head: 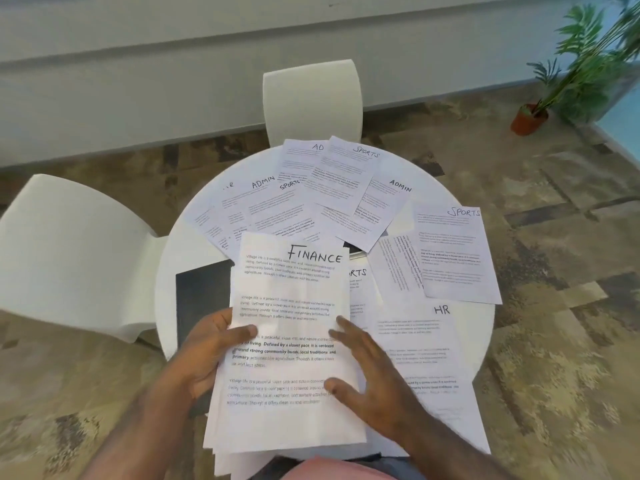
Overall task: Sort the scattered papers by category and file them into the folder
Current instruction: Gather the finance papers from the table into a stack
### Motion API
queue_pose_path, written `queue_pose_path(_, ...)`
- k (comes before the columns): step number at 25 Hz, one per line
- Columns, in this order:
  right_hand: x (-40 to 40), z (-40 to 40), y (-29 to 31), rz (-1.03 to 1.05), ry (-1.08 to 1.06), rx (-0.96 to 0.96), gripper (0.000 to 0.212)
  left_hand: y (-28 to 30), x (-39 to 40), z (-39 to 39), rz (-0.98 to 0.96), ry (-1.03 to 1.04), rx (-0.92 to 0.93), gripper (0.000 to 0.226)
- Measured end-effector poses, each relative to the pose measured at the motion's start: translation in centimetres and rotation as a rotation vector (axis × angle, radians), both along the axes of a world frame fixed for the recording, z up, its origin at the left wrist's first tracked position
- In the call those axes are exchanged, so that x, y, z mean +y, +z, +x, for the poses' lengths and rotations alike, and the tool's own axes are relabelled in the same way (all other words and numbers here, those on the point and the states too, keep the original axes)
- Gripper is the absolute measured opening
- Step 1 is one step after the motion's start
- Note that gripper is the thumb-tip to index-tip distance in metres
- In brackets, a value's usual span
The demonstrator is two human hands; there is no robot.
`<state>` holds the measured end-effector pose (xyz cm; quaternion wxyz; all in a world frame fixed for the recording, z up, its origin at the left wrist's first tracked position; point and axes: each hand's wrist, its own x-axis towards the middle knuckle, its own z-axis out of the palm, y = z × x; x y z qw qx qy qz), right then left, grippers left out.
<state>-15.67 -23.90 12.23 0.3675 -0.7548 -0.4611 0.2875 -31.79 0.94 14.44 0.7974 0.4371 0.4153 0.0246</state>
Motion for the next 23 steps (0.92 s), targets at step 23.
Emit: queue_pose_path(23,4.2,8.8,2.3,0.097,-0.382,0.807,0.033,1.5,1.6,6.2,0.311,-0.055,-0.22,0.086)
